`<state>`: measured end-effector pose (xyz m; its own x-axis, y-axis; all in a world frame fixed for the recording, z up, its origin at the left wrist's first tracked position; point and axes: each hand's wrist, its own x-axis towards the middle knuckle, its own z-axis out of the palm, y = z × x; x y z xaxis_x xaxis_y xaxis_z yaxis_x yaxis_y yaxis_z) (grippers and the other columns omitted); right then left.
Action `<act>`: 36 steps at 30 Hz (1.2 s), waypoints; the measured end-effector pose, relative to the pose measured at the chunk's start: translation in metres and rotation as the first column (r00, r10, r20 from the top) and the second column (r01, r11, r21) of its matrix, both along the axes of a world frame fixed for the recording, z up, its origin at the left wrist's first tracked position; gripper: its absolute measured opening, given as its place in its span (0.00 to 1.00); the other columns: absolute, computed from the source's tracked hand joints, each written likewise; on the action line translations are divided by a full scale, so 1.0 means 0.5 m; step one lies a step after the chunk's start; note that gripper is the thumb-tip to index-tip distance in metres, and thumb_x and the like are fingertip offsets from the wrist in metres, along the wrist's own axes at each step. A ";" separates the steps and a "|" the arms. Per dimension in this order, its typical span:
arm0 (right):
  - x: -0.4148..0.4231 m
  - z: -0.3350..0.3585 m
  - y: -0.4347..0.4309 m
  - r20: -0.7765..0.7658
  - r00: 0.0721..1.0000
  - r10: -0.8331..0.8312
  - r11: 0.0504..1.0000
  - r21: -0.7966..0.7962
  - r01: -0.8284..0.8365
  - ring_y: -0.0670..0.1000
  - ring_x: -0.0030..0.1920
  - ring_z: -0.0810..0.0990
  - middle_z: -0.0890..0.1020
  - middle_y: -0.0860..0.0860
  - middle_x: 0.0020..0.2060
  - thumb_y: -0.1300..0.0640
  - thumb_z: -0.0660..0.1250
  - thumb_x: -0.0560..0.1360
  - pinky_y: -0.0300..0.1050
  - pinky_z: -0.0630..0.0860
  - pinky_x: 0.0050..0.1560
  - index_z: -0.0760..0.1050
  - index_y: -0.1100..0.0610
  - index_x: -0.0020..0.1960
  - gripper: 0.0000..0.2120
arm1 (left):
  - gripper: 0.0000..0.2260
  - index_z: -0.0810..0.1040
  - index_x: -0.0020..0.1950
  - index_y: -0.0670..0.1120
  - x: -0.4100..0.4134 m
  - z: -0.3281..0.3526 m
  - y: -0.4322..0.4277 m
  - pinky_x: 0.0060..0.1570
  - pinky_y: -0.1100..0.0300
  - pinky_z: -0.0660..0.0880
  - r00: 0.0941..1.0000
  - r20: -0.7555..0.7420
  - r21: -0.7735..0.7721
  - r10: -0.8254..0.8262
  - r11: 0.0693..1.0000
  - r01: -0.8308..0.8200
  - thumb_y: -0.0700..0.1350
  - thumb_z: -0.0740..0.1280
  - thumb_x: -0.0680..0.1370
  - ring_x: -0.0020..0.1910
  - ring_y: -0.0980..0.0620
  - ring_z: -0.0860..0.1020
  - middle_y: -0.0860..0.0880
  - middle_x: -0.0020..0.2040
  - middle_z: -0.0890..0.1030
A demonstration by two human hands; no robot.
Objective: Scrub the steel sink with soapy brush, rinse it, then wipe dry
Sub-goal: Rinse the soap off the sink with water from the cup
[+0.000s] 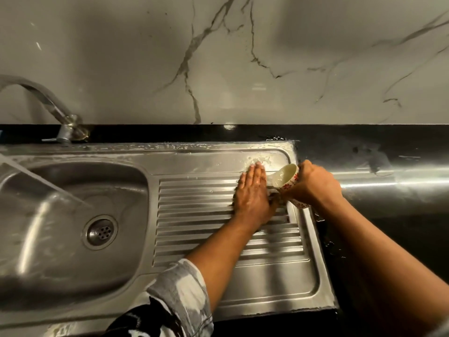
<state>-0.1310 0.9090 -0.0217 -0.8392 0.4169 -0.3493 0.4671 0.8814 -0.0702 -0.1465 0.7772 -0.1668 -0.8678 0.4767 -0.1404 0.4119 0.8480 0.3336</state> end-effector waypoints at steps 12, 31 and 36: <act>-0.009 0.018 0.058 -0.034 0.998 -0.046 0.995 -0.088 0.043 0.58 0.54 0.81 0.83 0.55 0.54 0.39 0.83 0.57 0.55 0.80 0.51 0.72 0.54 0.64 0.42 | 0.41 0.49 0.87 0.46 -0.055 -0.002 0.113 0.84 0.43 0.48 0.970 0.018 0.086 -0.244 0.967 0.242 0.61 0.64 0.82 0.86 0.44 0.46 0.43 0.87 0.49; -0.149 -0.013 -0.213 0.062 0.943 0.326 0.944 0.029 -0.328 0.58 0.56 0.82 0.82 0.56 0.59 0.35 0.81 0.63 0.53 0.81 0.53 0.69 0.56 0.69 0.44 | 0.41 0.41 0.87 0.43 -0.093 -0.012 -0.313 0.84 0.45 0.44 0.946 -0.080 0.015 0.315 0.949 -0.315 0.67 0.47 0.83 0.86 0.44 0.42 0.43 0.87 0.42; -0.184 -0.011 -0.355 0.048 0.900 0.432 0.900 0.033 -0.434 0.56 0.52 0.82 0.81 0.52 0.53 0.35 0.82 0.61 0.48 0.77 0.43 0.70 0.54 0.65 0.42 | 0.44 0.38 0.86 0.42 -0.113 -0.020 -0.494 0.84 0.44 0.41 0.843 -0.038 -0.009 0.536 0.844 -0.537 0.70 0.47 0.82 0.85 0.44 0.38 0.42 0.86 0.39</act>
<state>-0.2231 0.7313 -0.0271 -0.9263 0.0301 -0.3756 0.0400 0.9990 -0.0187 -0.2031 0.5302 -0.1769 -0.9914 -0.0671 -0.1120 -0.0990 0.9456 0.3098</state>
